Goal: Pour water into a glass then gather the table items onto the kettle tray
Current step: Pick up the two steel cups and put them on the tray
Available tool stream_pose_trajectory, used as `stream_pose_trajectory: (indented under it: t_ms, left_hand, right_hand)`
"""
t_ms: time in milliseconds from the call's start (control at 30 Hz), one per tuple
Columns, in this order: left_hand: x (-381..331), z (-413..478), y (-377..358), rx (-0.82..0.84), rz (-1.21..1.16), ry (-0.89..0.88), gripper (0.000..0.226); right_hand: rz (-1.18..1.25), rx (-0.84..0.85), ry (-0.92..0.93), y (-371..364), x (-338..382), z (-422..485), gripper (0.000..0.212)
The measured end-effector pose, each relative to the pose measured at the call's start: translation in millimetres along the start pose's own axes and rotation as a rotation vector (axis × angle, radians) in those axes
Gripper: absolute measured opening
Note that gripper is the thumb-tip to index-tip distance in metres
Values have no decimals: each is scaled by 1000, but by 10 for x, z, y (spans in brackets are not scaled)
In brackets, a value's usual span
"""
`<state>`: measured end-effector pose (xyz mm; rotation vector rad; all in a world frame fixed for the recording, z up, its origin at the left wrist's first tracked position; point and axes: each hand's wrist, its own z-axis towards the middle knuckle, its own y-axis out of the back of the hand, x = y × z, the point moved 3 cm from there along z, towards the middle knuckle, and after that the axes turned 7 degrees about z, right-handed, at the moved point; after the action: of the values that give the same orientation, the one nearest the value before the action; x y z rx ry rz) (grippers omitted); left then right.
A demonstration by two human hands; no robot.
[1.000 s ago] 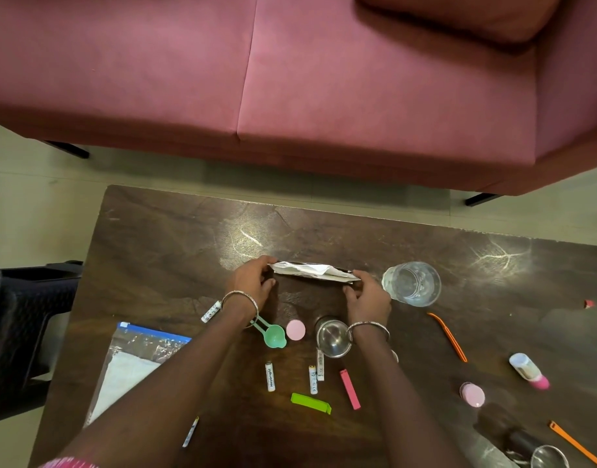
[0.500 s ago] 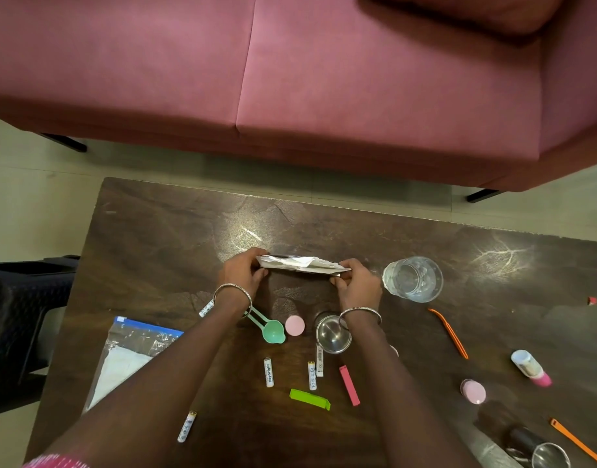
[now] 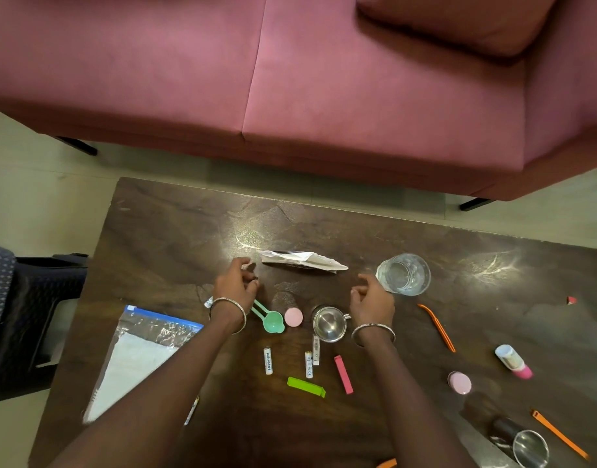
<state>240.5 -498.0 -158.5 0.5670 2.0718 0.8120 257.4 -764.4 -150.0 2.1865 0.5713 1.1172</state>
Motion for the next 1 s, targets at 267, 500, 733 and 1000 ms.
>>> stream_pose_trajectory:
  t_ms: [267, 500, 733, 1000]
  left_hand:
    - [111, -852, 374, -43, -14, -8, 7]
    - [286, -1787, 628, -148, -163, 117, 11]
    - [580, -2500, 664, -139, -112, 197, 12]
    - [962, -2540, 663, -85, -82, 217, 10]
  right_hand:
    - [133, -138, 105, 485, -30, -818, 15]
    - [169, -60, 197, 622, -61, -1586, 12]
    - [158, 37, 199, 564, -223, -2324, 12]
    - [34, 112, 186, 250, -474, -2739, 13]
